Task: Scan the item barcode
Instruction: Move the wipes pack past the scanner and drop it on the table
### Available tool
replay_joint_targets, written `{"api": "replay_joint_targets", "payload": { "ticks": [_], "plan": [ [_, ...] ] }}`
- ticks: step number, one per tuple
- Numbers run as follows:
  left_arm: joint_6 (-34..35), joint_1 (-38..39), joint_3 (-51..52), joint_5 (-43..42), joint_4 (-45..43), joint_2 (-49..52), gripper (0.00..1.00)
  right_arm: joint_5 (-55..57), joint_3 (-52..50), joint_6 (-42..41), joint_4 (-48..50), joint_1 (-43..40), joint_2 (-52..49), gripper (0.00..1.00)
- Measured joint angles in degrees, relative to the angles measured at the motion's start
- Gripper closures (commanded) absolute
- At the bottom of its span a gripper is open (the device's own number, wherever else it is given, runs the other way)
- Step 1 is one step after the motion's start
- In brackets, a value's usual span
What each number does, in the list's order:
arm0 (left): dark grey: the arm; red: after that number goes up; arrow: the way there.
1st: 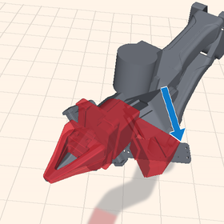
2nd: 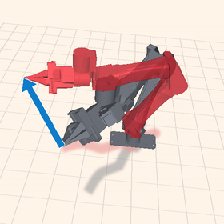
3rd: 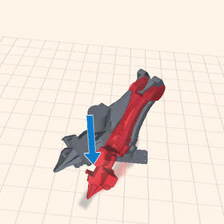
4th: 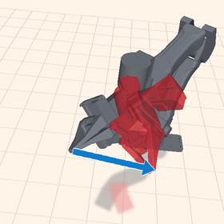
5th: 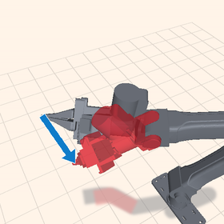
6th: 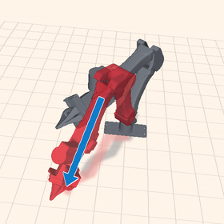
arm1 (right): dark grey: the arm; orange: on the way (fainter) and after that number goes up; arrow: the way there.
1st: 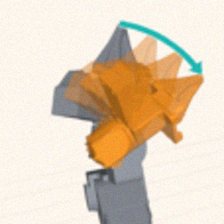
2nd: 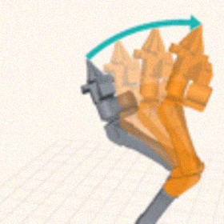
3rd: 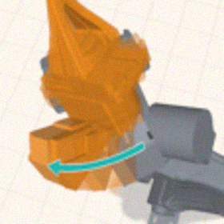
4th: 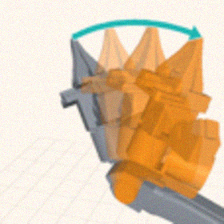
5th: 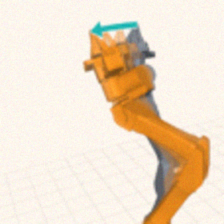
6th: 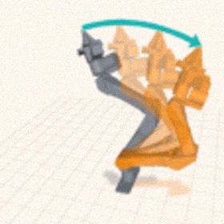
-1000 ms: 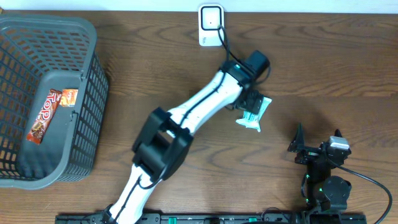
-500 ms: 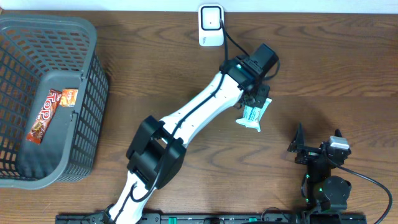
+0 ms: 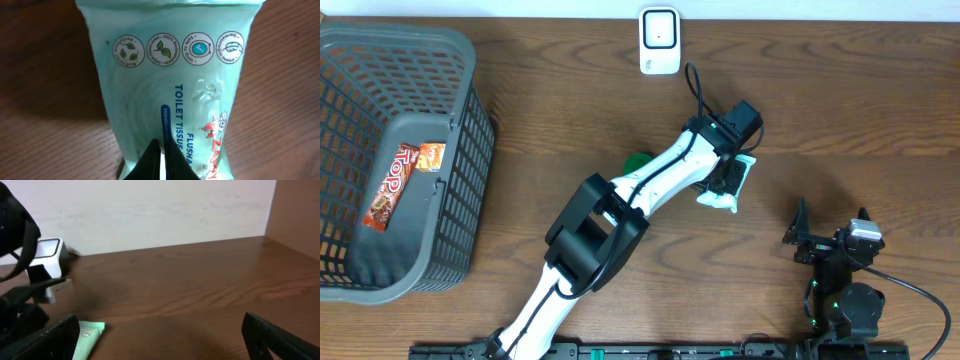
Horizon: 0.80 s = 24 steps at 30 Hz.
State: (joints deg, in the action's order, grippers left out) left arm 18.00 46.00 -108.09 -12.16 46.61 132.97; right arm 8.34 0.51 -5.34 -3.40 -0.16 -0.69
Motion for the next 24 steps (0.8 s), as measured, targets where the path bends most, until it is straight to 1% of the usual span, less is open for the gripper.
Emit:
{"api": "replay_joint_targets", "payload": {
  "ticks": [4, 7, 8, 9, 11, 12, 13, 14, 15, 16, 19, 21, 24],
  "plan": [
    [-0.4, 0.0, 0.0, 0.0, 0.1, 0.0, 0.92, 0.0, 0.0, 0.0, 0.0, 0.0, 0.0, 0.01],
    [-1.6, 0.0, -0.7, 1.0, 3.3, -0.3, 0.93, 0.0, 0.0, 0.0, 0.0, 0.0, 0.0, 0.01],
    [-2.1, 0.0, -1.0, 2.0, 5.1, -0.6, 0.86, 0.0, 0.0, 0.0, 0.0, 0.0, 0.0, 0.01],
    [-3.1, 0.0, -1.7, 3.7, 7.2, -1.6, 0.72, 0.0, 0.0, 0.0, 0.0, 0.0, 0.0, 0.01],
    [-4.7, 0.0, -3.3, 6.6, 10.1, -3.8, 0.36, 0.0, 0.0, 0.0, 0.0, 0.0, 0.0, 0.01],
    [-5.7, 0.0, -4.1, 8.0, 10.8, -5.5, 0.21, 0.0, 0.0, 0.0, 0.0, 0.0, 0.0, 0.01],
    [-6.4, -0.1, -5.2, 9.4, 11.3, -7.9, 0.10, 0.0, 0.0, 0.0, 0.0, 0.0, 0.0, 0.01],
    [-7.5, -0.3, -6.2, 10.6, 11.1, -10.7, 0.02, 0.0, 0.0, 0.0, 0.0, 0.0, 0.0, 0.01],
    [-8.2, -0.5, -7.1, 11.8, 10.8, -14.0, 0.00, 0.0, 0.0, 0.0, 0.0, 0.0, 0.0, 0.01],
    [-9.2, -1.0, -8.0, 12.8, 10.2, -18.2, 0.02, 0.0, 0.0, 0.0, 0.0, 0.0, 0.0, 0.01],
    [-10.8, -4.5, -10.3, 14.3, 9.8, -29.7, 0.02, 0.0, 0.0, 0.0, 0.0, 0.0, 0.0, 0.01],
    [-11.4, -9.9, -11.5, 15.0, 10.8, -37.2, 0.02, 0.0, 0.0, 0.0, 0.0, 0.0, 0.0, 0.01],
    [-11.1, -21.4, -12.4, 16.3, 14.2, -45.0, 0.02, 0.0, 0.0, 0.0, 0.0, 0.0, 0.0, 0.01]
  ]
}}
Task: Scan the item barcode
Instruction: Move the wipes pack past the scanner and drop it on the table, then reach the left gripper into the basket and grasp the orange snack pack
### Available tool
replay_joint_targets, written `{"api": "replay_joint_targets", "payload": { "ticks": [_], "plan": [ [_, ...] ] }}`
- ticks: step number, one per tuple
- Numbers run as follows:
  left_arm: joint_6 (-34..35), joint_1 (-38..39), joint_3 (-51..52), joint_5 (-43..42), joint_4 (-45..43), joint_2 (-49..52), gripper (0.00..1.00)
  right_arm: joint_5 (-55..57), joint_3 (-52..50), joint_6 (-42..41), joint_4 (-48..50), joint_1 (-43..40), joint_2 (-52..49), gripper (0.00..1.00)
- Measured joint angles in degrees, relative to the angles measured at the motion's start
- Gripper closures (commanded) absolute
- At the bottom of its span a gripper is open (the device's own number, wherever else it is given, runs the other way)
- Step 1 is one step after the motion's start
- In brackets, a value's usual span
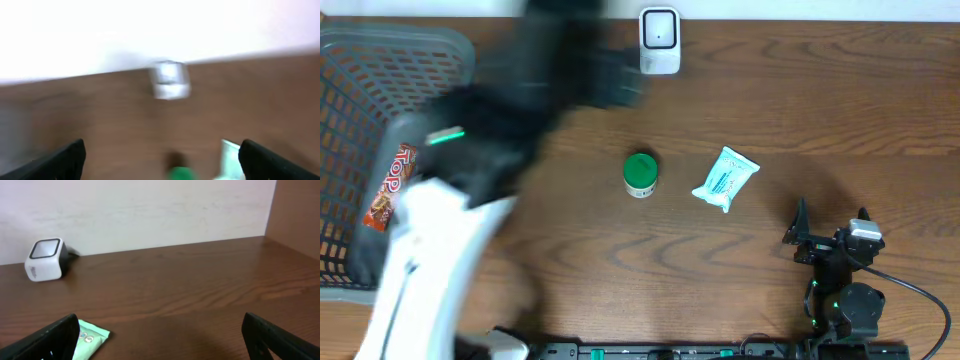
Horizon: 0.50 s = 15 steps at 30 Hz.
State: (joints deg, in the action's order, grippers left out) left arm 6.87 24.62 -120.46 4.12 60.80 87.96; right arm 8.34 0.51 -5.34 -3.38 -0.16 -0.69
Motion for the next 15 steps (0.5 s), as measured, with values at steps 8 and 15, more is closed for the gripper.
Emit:
{"api": "replay_joint_targets", "payload": {
  "ticks": [8, 15],
  "plan": [
    [17.8, -31.9, 1.4, 1.1, 9.3, -1.5, 0.02, 0.0, 0.0, 0.0, 0.0, 0.0, 0.0, 0.01],
    [27.1, -42.1, 3.9, 1.4, 10.7, 4.7, 0.02, 0.0, 0.0, 0.0, 0.0, 0.0, 0.0, 0.01]
  ]
}}
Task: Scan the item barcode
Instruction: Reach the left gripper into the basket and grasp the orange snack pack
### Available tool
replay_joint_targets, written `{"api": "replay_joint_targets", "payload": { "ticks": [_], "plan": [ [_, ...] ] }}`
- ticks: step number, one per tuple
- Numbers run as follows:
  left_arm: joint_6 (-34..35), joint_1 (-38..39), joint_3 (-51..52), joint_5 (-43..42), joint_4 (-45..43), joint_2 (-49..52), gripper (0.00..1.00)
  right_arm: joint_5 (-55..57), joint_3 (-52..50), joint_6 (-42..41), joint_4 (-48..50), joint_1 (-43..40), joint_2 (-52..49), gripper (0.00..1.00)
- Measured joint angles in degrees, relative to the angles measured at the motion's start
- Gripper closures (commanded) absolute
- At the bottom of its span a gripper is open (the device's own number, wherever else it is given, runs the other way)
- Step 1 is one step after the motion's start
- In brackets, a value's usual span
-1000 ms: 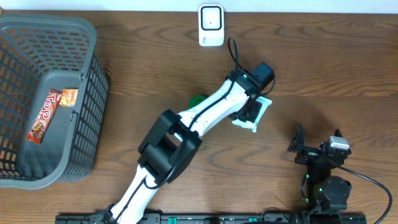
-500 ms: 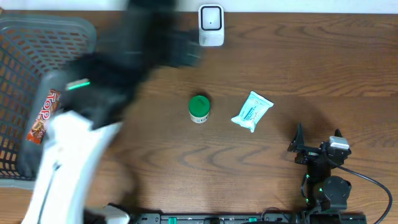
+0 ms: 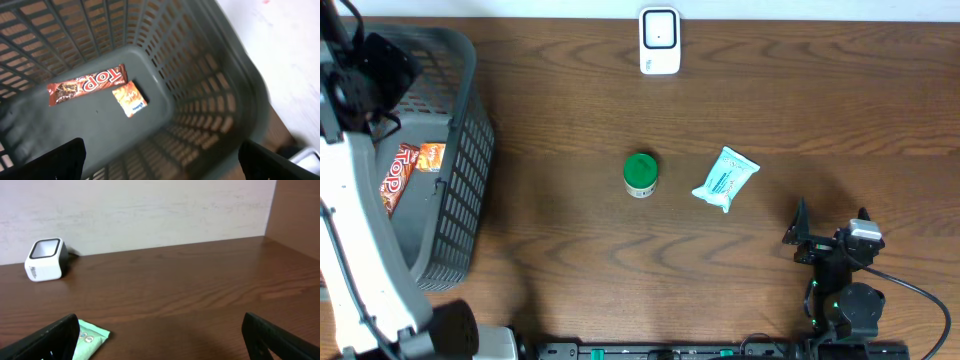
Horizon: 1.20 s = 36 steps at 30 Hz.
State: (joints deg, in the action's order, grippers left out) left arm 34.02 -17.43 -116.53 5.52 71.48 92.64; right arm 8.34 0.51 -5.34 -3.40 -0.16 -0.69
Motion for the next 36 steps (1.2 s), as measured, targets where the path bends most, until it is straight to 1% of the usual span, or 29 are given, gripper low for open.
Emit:
{"api": "replay_joint_targets", "payload": {
  "ticks": [4, 6, 12, 16, 21, 24, 36],
  "plan": [
    [1.7, -1.2, 0.0, 0.0, -0.2, 5.3, 0.02, 0.0, 0.0, 0.0, 0.0, 0.0, 0.0, 0.01],
    [3.7, -1.4, 0.1, 0.2, 0.0, 8.5, 0.02, 0.0, 0.0, 0.0, 0.0, 0.0, 0.0, 0.01],
    [17.0, -1.9, 0.7, 2.6, 2.3, 19.8, 0.02, 0.0, 0.0, 0.0, 0.0, 0.0, 0.0, 0.01],
    [21.6, -1.9, 0.7, 2.9, 2.3, 26.1, 0.02, 0.0, 0.0, 0.0, 0.0, 0.0, 0.0, 0.01],
    [23.8, -1.9, 0.7, 3.0, 2.2, 32.2, 0.02, 0.0, 0.0, 0.0, 0.0, 0.0, 0.0, 0.01],
    [24.9, -2.0, 0.7, 3.0, 2.3, 34.2, 0.02, 0.0, 0.0, 0.0, 0.0, 0.0, 0.0, 0.01],
    [26.2, -2.1, 0.7, 3.0, 2.0, 38.2, 0.02, 0.0, 0.0, 0.0, 0.0, 0.0, 0.0, 0.01]
  ]
}}
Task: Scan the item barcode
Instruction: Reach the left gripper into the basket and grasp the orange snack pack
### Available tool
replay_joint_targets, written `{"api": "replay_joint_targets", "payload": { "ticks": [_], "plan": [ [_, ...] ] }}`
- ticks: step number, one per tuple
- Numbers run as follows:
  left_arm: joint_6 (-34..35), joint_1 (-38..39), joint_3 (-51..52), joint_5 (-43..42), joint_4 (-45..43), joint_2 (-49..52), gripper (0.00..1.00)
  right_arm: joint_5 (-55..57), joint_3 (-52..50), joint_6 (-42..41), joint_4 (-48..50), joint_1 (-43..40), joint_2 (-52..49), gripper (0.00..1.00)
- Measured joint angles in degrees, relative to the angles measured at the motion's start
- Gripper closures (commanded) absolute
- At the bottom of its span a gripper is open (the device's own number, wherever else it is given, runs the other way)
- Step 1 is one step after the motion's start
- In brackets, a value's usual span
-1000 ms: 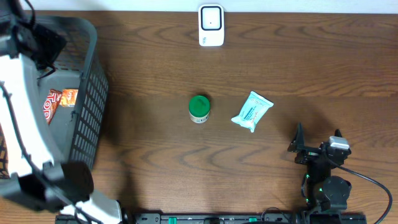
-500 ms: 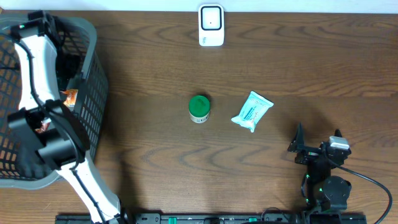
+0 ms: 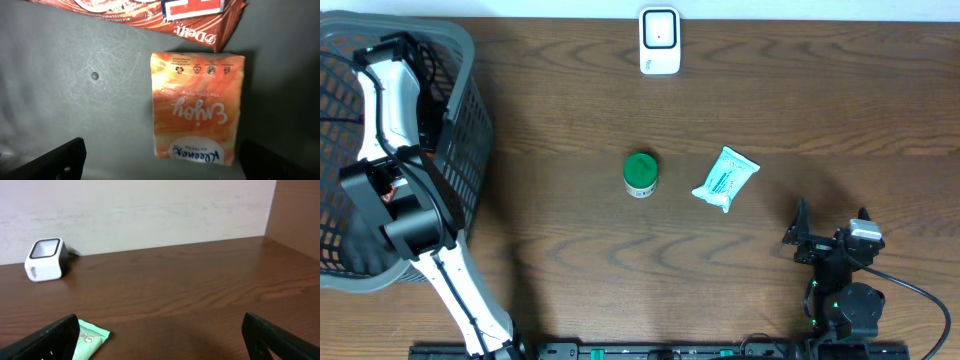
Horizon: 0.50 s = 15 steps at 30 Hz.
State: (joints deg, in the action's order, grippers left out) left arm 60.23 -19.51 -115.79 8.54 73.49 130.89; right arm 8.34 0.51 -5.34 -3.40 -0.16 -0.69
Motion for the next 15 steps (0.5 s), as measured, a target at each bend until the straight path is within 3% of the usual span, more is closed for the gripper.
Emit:
{"api": "replay_joint_targets", "payload": {
  "ticks": [6, 15],
  "plan": [
    [0.0, 0.0, 1.4, 0.0, -2.5, 0.5, 0.02, 0.0, 0.0, 0.0, 0.0, 0.0, 0.0, 0.01],
    [0.2, 0.0, 8.7, 0.1, -13.2, -0.4, 0.03, 0.0, 0.0, 0.0, 0.0, 0.0, 0.0, 0.01]
  ]
}}
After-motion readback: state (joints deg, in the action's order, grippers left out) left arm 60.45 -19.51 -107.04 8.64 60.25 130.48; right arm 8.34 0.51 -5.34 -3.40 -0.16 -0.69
